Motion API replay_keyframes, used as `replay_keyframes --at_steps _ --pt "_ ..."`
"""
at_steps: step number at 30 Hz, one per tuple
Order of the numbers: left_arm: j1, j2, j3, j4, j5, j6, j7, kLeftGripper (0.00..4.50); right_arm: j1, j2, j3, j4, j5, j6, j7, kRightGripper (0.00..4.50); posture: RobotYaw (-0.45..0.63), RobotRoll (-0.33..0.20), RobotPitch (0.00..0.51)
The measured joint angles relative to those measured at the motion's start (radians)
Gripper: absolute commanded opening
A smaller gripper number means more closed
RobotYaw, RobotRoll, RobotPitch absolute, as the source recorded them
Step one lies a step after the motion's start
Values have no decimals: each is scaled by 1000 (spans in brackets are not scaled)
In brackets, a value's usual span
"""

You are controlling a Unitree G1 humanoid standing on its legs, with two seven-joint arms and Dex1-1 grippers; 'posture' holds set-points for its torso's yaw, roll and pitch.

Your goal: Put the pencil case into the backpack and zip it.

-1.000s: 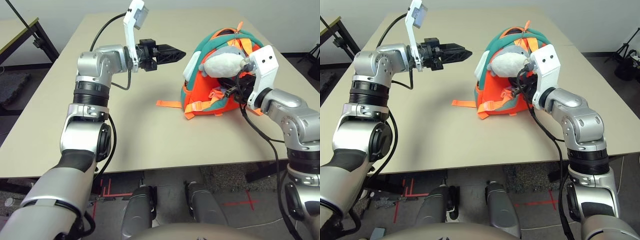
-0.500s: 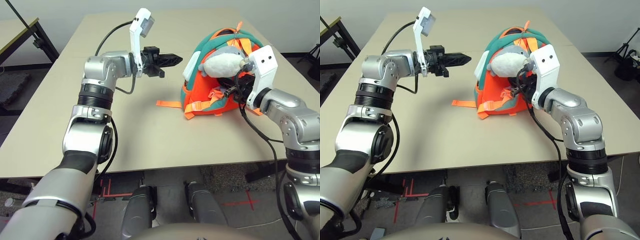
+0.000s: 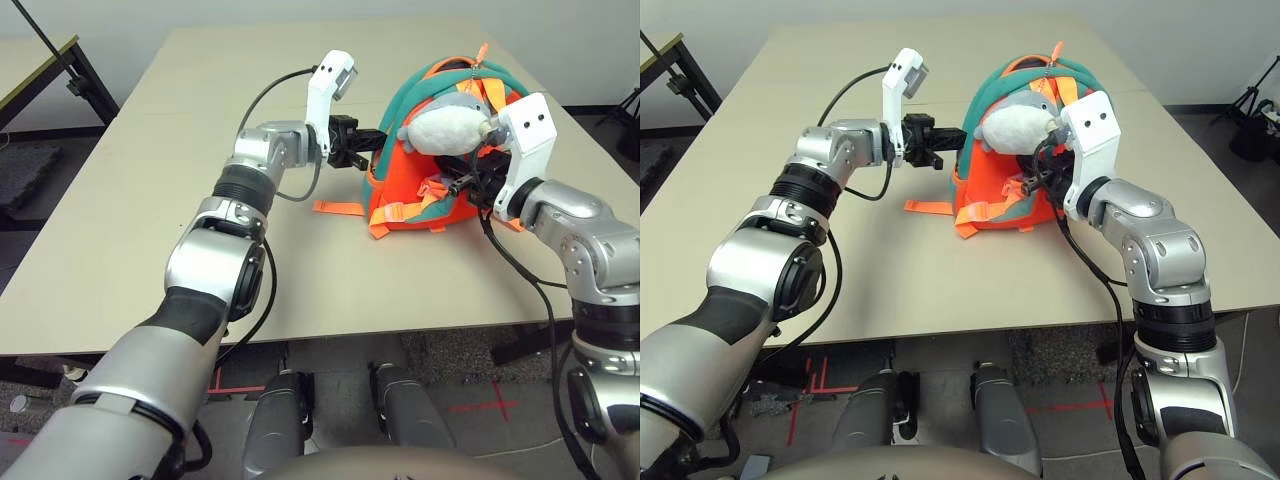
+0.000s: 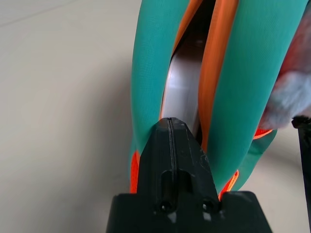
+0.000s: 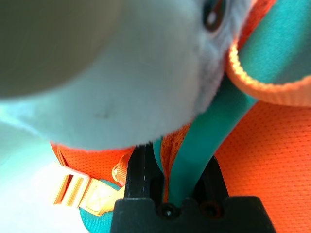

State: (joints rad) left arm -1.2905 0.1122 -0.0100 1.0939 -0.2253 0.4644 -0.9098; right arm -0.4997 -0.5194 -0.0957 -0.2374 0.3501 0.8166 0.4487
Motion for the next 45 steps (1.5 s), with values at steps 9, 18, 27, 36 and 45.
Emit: replay_keyframes --at_steps 9,18,27,36,45 --pt "-8 39 28 -15 -3 2 -60 0 8 0 -2 -18 2 7 -3 171 -269 0 98" --pt "-7 159 78 -224 -69 145 -143 0 5 1 2 -7 1 0 2 171 -258 0 95" --pt "7 188 98 -486 -172 310 -169 0 2 1 4 6 0 -12 12 171 -255 0 89" --pt "51 187 44 -559 -177 343 -171 2932 1 2 5 7 0 -12 11 171 -255 0 89" --pt "51 174 3 -649 -210 365 -188 4500 1 6 5 7 0 -12 8 171 -262 0 90"
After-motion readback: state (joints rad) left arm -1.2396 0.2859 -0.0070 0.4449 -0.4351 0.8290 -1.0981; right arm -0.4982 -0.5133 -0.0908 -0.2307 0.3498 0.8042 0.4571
